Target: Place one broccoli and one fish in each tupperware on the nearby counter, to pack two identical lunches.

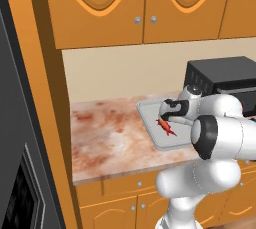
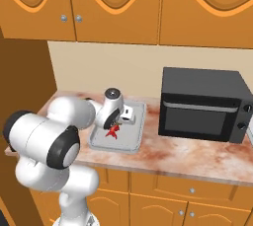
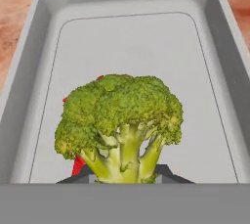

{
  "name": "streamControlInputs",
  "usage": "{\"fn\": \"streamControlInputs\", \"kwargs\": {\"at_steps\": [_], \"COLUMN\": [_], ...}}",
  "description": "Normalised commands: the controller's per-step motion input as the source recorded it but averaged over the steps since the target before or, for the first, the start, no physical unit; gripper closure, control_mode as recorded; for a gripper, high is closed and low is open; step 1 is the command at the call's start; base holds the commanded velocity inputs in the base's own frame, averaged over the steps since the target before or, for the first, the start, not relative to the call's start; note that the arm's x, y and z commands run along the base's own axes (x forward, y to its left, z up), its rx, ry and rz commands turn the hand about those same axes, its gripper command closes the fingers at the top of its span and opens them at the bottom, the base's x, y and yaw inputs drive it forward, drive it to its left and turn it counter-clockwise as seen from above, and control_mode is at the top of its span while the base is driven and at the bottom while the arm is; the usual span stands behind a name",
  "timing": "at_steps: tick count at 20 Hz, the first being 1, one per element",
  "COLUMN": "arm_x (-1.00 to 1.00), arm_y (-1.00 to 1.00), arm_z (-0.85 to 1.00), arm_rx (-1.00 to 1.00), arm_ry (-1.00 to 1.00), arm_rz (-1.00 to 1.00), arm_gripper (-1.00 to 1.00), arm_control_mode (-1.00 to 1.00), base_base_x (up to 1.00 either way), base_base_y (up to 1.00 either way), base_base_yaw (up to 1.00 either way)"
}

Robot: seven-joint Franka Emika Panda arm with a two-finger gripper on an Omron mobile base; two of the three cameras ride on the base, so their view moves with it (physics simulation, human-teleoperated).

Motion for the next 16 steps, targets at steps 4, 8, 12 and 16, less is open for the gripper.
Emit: {"fn": "streamControlInputs", "kwargs": {"at_steps": [4, 8, 12, 16], "arm_x": [0.25, 0.25, 0.27, 0.34], "arm_y": [0.0, -0.08, -0.14, -0.06], "arm_z": [-0.28, -0.23, -0.11, -0.01], "arm_rx": [0.0, 0.0, 0.0, 0.0], "arm_ry": [0.0, 0.0, 0.0, 0.04], "arm_rz": [0.04, 0.04, 0.03, 0.0], "arm_gripper": [1.0, 1.0, -1.0, -1.0], "arm_control_mode": [-1.0, -1.0, -1.0, -1.0], "base_base_x": [0.0, 0.0, 0.0, 0.0], "base_base_y": [0.0, 0.0, 0.0, 0.0], "base_base_yaw": [0.0, 0.0, 0.0, 0.0]}}
